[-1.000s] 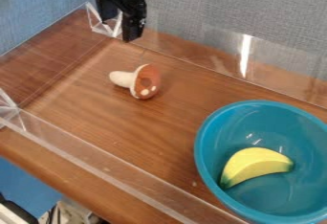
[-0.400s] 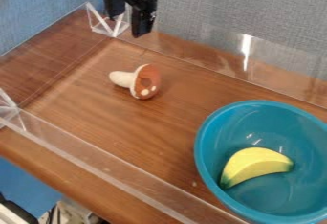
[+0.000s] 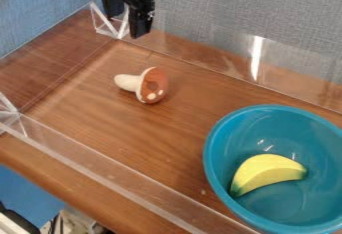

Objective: Remove the mushroom from the blue bowl and put it on the table

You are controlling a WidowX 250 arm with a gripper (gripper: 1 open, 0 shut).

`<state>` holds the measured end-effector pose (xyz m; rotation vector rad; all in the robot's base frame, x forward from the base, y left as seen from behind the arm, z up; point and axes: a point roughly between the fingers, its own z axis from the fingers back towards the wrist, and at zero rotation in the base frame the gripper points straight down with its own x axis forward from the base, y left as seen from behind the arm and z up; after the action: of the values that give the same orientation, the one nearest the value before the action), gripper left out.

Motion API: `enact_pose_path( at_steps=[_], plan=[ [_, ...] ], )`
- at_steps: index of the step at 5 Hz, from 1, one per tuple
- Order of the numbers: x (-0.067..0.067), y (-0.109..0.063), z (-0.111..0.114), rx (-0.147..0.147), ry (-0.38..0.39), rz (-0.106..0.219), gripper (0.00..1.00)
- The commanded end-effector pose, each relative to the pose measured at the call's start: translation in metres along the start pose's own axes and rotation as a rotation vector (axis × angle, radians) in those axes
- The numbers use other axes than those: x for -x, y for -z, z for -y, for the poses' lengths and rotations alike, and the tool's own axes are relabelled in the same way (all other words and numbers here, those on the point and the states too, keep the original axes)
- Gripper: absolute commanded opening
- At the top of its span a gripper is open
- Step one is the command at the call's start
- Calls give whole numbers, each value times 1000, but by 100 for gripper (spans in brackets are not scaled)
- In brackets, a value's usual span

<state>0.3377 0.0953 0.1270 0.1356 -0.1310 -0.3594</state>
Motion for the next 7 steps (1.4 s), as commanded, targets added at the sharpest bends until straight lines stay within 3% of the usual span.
enact_pose_path(
  at_steps=[1,2,4,5,6,7],
  plan=[
    [-1,1,-7,-13,-17,30,100],
    [-2,11,-5,-6,-14,28,100],
    [3,-17,-7,-25,29,36,100],
    [-5,-21,-1,-26,71,54,100],
    [-12,-22,5,-28,107,63,100],
    [-6,-10,0,-29,113,69,100]
  ],
)
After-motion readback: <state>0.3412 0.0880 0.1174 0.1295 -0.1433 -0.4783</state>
